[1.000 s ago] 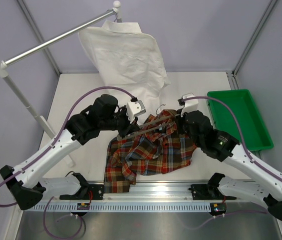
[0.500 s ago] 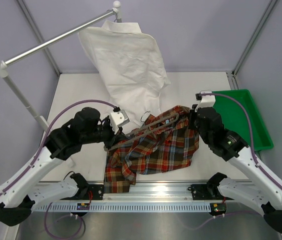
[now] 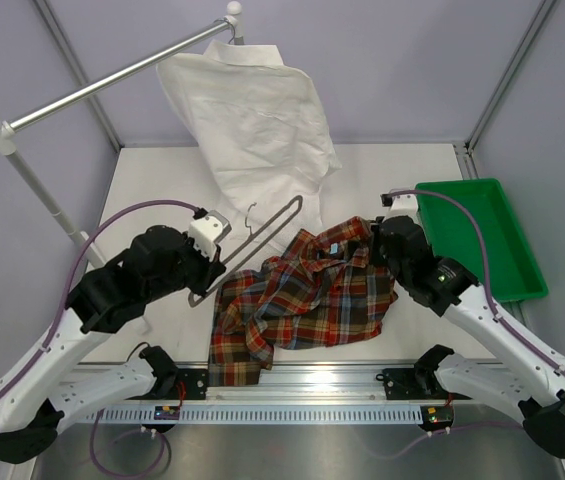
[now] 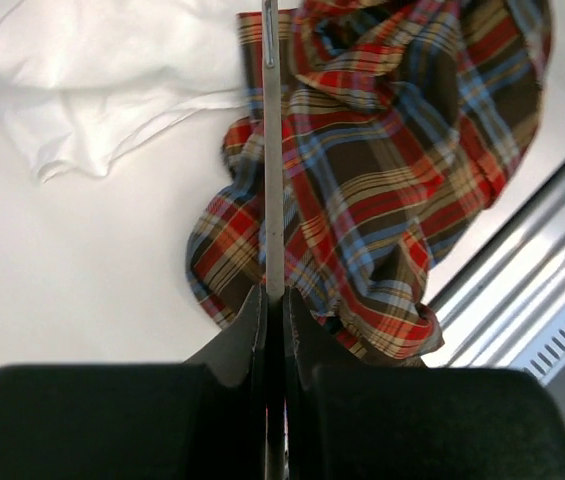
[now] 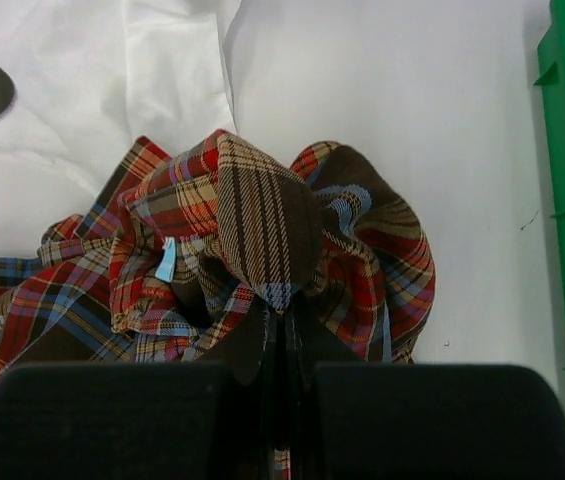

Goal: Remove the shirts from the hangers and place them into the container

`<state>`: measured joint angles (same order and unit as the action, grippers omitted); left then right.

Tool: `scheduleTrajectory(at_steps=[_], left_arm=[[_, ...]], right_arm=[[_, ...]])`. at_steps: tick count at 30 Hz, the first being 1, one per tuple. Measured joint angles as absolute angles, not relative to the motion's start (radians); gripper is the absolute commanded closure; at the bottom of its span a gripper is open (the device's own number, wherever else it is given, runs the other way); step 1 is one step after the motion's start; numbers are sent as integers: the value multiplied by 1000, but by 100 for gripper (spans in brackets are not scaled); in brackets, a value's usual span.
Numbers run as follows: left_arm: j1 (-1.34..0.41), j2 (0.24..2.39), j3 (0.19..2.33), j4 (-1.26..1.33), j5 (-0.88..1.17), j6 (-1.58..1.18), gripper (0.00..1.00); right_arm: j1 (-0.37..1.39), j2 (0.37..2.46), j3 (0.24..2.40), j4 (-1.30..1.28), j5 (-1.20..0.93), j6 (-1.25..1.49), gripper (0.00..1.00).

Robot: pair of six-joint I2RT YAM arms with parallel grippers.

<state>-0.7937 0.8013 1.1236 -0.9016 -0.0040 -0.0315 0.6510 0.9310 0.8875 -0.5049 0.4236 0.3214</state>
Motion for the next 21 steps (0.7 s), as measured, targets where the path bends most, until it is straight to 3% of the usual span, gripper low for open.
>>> scheduleTrajectory(at_steps=[16, 21], left_arm=[[-783, 849, 1267, -869, -460, -204, 100], [-724, 922, 1324, -801, -490, -212, 100]], right_arm=[[648, 1147, 779, -459, 242, 447, 94], [647, 1202, 757, -433, 189, 462, 78]])
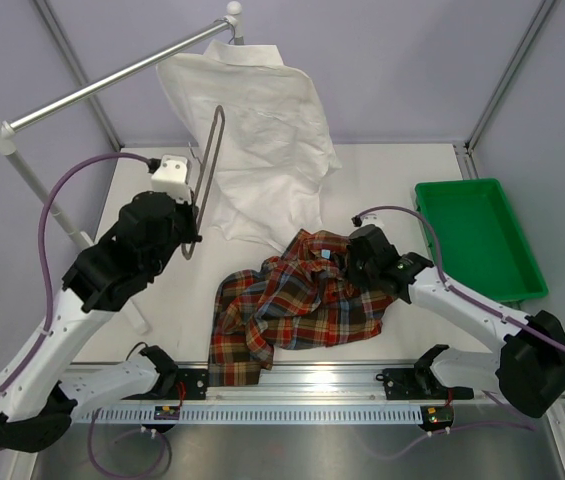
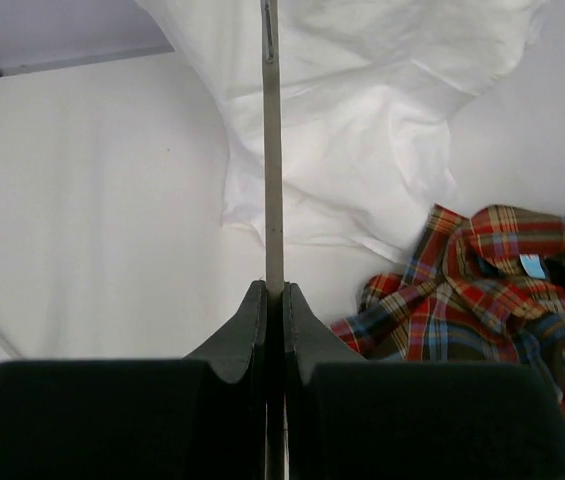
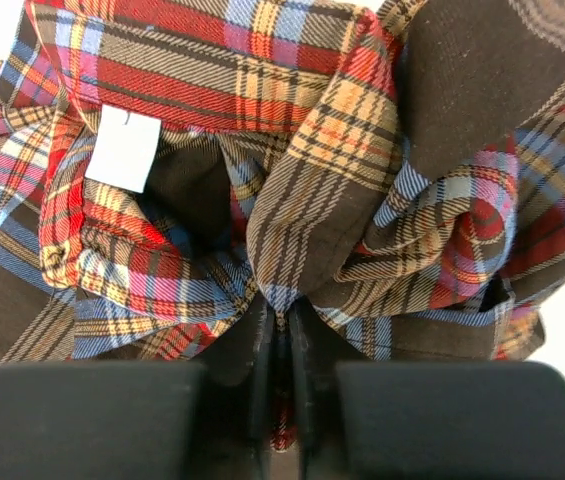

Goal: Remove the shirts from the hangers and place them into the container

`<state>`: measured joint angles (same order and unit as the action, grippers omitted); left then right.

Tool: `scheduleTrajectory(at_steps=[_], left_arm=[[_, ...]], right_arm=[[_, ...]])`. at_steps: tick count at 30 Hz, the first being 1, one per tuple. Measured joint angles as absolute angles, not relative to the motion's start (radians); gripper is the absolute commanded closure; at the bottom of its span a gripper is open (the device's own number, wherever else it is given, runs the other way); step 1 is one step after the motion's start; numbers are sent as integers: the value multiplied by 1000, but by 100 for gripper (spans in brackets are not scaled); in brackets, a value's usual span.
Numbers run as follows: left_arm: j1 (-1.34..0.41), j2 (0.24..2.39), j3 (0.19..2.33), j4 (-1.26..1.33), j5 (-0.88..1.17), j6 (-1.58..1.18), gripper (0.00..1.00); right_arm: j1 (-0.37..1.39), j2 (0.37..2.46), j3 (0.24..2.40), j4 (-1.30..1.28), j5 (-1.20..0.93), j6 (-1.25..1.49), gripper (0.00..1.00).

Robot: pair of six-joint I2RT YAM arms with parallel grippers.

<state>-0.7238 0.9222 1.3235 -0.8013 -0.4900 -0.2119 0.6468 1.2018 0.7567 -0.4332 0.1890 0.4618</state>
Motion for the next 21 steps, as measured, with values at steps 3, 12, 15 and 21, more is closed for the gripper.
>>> scheduleTrajectory(at_steps=[3, 12, 15, 21], left_arm=[[-678, 974, 1340, -768, -494, -212, 100], [-533, 1036, 1423, -750, -527, -207, 100], [-514, 1050, 1472, -744, -551, -202, 100], [-501, 1104, 1543, -741, -612, -199, 100]], right_arm=[[647, 1206, 741, -413, 164, 466, 68], [647, 1203, 706, -369, 109, 464, 15], [647, 1186, 697, -363, 92, 461, 6], [647, 1074, 691, -363, 74, 451, 1]])
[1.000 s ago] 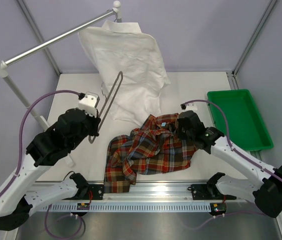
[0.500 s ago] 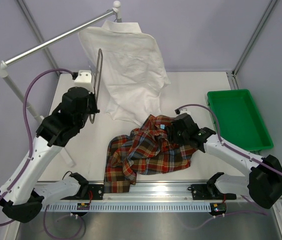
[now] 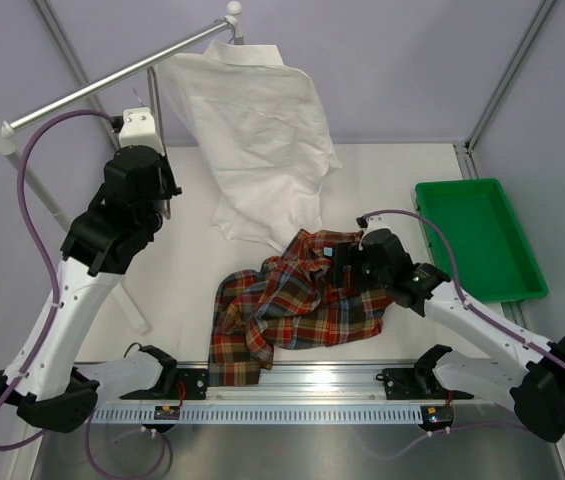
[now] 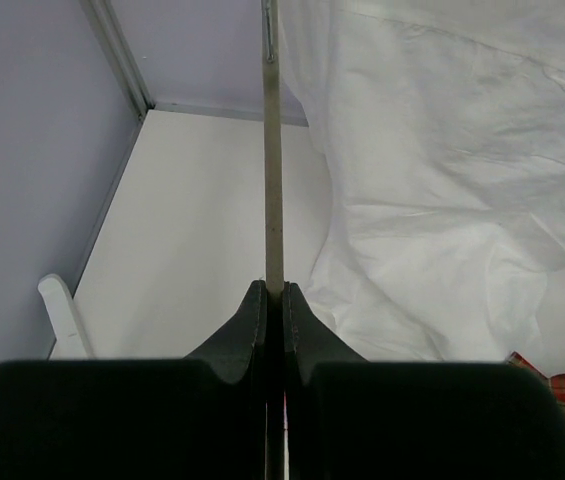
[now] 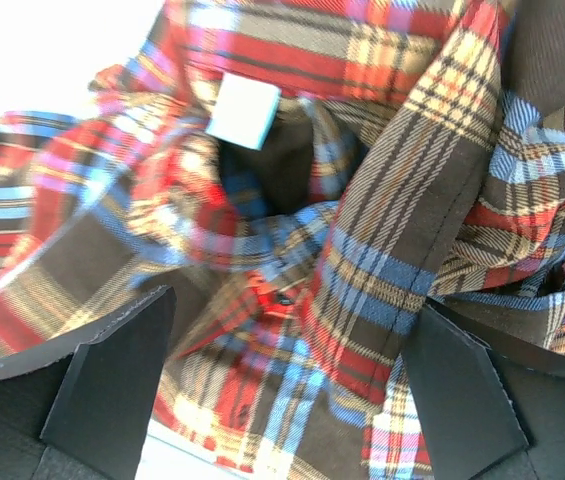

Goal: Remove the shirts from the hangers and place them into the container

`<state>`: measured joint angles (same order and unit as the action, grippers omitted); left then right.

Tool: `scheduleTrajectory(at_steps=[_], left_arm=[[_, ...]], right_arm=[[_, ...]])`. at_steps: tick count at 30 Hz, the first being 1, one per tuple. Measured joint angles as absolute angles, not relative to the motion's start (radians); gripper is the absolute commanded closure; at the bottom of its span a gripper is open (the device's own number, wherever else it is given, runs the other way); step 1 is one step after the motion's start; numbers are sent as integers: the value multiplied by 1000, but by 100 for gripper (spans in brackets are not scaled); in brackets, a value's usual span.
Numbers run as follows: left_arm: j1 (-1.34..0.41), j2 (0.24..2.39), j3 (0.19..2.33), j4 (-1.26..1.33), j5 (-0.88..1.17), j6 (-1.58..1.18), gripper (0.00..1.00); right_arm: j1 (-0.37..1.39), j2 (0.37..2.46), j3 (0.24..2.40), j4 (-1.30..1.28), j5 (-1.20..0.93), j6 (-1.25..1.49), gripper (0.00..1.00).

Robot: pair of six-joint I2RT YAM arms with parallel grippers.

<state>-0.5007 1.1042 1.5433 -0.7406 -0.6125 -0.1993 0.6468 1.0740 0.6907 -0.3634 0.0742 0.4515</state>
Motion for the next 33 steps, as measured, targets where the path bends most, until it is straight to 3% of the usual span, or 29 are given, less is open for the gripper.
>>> scheduleTrajectory(at_steps=[10, 33], left_arm=[[-456, 1210, 1674, -777, -691, -202, 100], [-311, 1361, 1790, -783, -712, -218, 100]], right_arm=[[647, 892, 663, -350, 35, 430, 1], [647, 813, 691, -442, -20, 400, 1]])
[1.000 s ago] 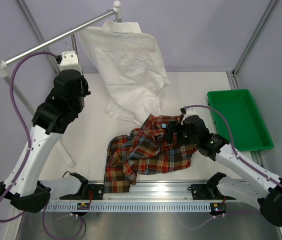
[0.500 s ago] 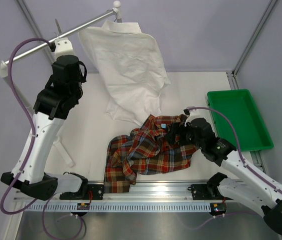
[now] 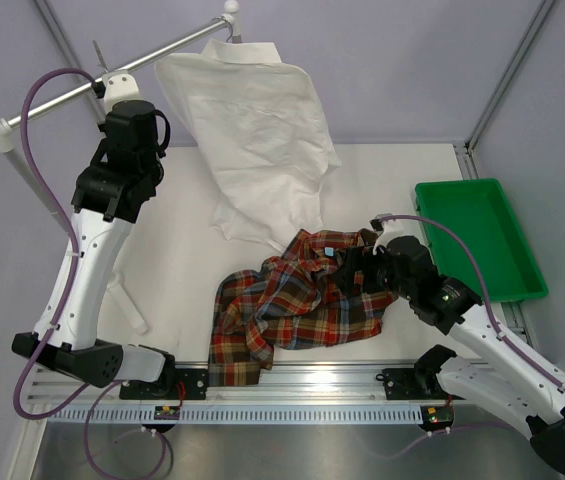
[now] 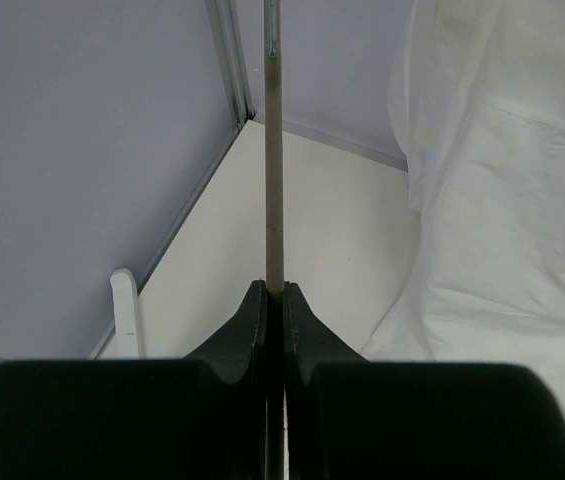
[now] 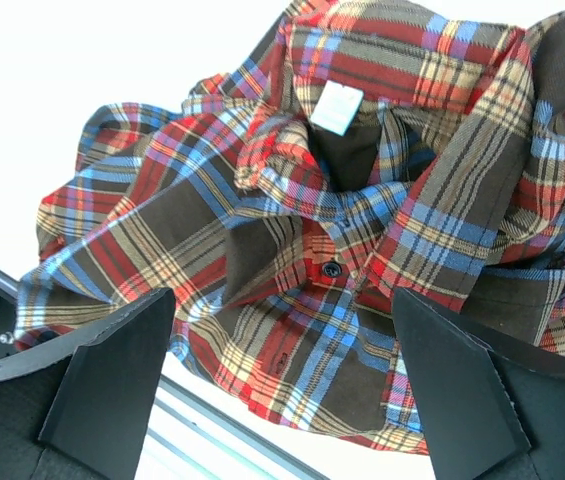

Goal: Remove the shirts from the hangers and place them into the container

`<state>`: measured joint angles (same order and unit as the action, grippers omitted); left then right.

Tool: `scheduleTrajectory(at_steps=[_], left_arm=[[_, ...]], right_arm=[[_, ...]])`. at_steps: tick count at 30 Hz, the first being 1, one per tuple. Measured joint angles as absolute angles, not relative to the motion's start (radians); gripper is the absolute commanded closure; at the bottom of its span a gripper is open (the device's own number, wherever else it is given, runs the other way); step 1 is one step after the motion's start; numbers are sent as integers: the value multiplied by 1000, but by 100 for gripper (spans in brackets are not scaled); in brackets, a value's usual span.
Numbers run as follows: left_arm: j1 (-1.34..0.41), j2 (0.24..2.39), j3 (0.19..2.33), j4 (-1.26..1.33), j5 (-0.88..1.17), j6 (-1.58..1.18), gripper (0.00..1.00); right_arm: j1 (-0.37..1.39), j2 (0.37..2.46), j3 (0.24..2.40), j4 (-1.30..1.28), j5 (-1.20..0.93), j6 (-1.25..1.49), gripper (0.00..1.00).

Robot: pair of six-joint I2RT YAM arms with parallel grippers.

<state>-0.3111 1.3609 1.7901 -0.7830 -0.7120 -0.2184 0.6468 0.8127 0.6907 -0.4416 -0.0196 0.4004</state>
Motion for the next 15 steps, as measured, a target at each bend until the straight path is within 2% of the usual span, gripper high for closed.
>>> scheduleTrajectory(at_steps=[15], left_arm=[[-289, 1370, 1825, -787, -719, -219, 100]], right_arm=[[647, 815, 749, -502, -20, 440, 1]])
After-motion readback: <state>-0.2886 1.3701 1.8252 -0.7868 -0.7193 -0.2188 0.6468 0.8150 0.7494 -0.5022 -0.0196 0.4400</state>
